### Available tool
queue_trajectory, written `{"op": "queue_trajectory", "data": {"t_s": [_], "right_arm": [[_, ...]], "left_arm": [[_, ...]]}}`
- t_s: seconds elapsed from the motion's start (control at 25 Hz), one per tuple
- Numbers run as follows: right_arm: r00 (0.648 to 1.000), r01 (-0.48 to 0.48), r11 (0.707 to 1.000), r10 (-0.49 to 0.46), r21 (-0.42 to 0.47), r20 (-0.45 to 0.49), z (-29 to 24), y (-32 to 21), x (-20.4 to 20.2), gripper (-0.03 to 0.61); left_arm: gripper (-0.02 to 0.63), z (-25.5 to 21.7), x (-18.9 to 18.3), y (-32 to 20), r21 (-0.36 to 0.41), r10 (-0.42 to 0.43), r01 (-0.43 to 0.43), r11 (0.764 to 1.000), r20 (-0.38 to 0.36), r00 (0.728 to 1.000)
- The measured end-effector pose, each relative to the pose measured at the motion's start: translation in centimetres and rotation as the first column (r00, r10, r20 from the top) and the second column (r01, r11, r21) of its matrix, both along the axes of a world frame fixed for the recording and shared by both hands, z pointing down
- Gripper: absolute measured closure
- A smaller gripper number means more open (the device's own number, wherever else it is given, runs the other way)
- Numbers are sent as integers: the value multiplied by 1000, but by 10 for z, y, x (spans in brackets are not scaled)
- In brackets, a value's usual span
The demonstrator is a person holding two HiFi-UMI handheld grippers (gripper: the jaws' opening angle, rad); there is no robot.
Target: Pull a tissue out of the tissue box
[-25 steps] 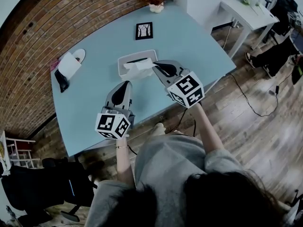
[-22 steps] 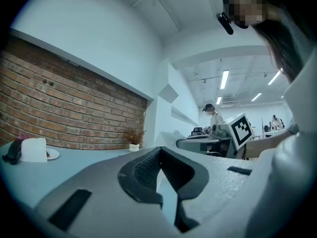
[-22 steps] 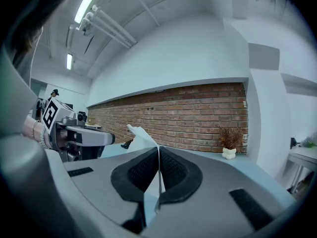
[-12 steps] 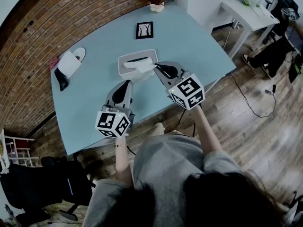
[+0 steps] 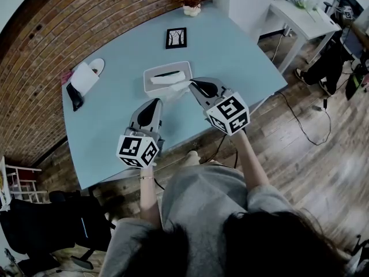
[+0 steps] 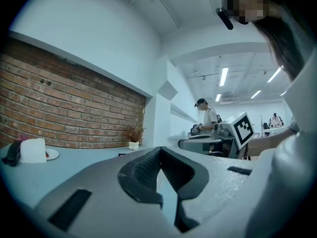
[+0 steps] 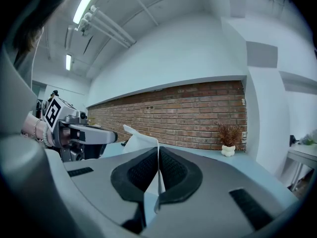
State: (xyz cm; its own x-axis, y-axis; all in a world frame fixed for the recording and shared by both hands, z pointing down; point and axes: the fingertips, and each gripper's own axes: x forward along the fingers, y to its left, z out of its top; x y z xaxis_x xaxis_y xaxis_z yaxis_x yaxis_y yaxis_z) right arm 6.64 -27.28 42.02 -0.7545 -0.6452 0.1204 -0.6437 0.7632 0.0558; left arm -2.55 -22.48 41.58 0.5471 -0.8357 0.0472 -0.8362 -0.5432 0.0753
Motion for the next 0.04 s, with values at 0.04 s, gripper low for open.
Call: {"op": "queue_trajectory", "data": {"t_s": [0.04], "right_arm": [[1000, 0, 1000, 0, 0, 0, 0, 0, 0, 578]], "left_arm": [[611, 0, 0, -1, -1, 0, 0, 1000, 0, 1000]]}}
